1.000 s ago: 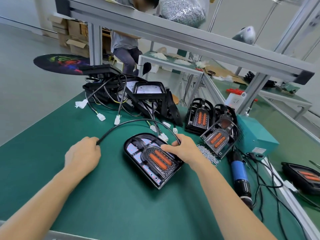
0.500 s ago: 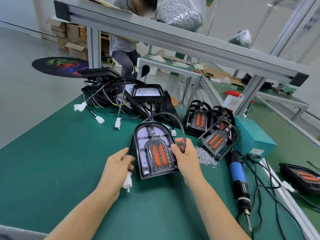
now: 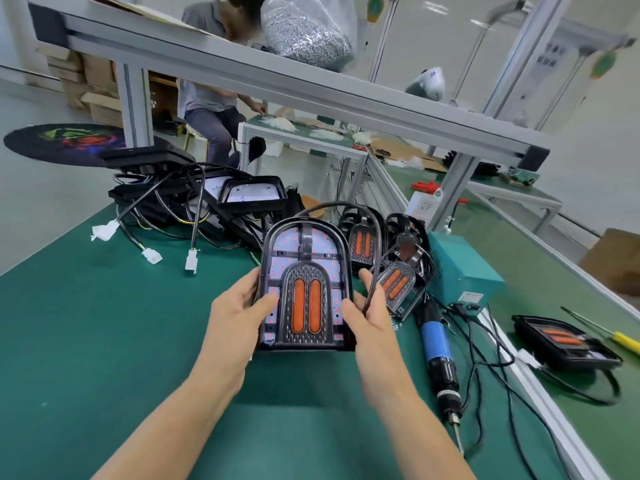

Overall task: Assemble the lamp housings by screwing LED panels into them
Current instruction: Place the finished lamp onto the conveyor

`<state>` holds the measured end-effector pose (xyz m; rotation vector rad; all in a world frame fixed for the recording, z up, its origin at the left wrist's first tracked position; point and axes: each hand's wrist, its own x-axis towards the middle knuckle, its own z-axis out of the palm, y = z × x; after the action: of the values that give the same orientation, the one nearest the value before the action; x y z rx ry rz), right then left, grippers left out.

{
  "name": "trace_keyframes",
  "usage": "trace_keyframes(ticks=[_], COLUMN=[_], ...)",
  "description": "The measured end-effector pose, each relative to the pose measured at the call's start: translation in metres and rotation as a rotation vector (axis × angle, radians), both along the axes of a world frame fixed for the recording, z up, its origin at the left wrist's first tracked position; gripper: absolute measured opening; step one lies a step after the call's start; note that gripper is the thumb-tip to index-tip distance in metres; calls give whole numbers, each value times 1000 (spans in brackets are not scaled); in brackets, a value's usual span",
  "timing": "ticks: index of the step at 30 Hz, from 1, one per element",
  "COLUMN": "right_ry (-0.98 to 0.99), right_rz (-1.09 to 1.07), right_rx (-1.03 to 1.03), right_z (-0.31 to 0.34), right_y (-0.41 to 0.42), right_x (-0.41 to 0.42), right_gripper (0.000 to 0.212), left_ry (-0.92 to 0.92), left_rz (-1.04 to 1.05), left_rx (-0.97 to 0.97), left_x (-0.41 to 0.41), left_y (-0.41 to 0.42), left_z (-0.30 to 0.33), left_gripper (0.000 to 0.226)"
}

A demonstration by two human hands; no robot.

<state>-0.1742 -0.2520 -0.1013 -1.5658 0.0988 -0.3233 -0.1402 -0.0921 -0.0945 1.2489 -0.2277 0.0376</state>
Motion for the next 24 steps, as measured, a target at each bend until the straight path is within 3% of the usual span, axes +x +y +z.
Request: trace_keyframes(ticks=[4, 9, 19, 24], right_ry=[-14, -118, -347, -329], right_rz=[42, -65, -635, -887], right_rx=[88, 161, 356, 443], right_z=[19, 31, 29, 21], right_y=[-34, -76, -161, -199], right_x=[-17, -47, -115, -142], right_gripper=[47, 45, 41, 38], left_ry=[-58, -153, -321, -464], left_rz=[-142, -340, -697, -773], left_rx=[27, 98, 317, 571], left_x=[8, 8, -17, -35], left_y=[-24, -76, -234, -315], left_z=[14, 36, 53, 45], left_gripper=[42, 40, 43, 38])
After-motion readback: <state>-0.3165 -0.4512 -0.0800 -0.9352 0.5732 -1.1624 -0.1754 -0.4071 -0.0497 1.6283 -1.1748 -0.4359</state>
